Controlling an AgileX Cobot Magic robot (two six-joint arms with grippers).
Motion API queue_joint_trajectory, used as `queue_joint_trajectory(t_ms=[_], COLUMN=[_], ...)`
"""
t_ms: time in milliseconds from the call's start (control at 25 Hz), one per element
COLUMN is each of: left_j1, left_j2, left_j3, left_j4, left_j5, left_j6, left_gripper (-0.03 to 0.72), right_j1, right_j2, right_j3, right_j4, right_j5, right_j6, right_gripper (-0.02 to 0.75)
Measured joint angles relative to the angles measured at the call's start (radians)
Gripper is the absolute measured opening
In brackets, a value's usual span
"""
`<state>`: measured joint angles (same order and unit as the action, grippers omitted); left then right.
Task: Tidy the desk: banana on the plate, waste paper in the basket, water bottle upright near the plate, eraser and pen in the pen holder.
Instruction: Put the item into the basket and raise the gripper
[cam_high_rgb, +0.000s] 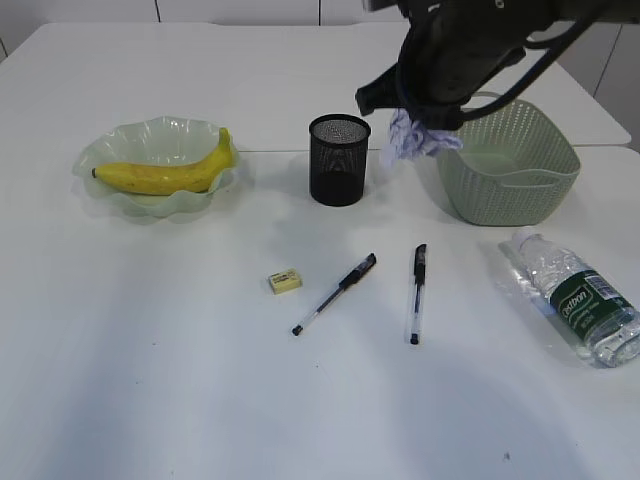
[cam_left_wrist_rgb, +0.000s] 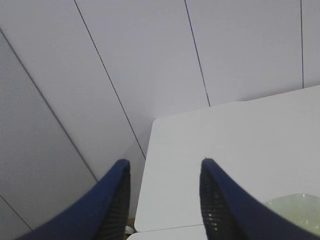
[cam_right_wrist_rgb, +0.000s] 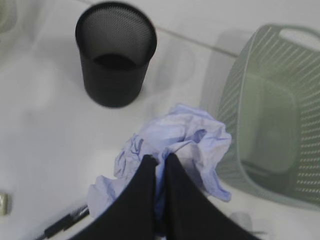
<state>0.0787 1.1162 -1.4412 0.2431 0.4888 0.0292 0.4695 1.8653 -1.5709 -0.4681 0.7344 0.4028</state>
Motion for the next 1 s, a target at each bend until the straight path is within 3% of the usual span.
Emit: queue_joint_trajectory(t_ms=[160, 640, 1000], left_j1=[0.0, 0.0, 0.0], left_j2=[0.0, 0.0, 0.0], left_j3=[0.0, 0.0, 0.0], left_j4=[0.001, 0.001, 0.001], left_j5=[0.0, 0.043, 0.053], left_j6=[0.0, 0.0, 0.0], left_gripper=[0.317, 0.317, 0.317], right_j1=[-0.026, -0.254, -0.314], right_j2=[0.0, 0.013, 0.115], right_j3=[-0.068, -0.086, -0.086], right_j4=[-0.07, -0.107, -0.159], right_j5=[-0.025, -0.191, -0.238], right_j6=[0.047, 0.157, 0.16], right_gripper=[0.001, 0.001, 0.001])
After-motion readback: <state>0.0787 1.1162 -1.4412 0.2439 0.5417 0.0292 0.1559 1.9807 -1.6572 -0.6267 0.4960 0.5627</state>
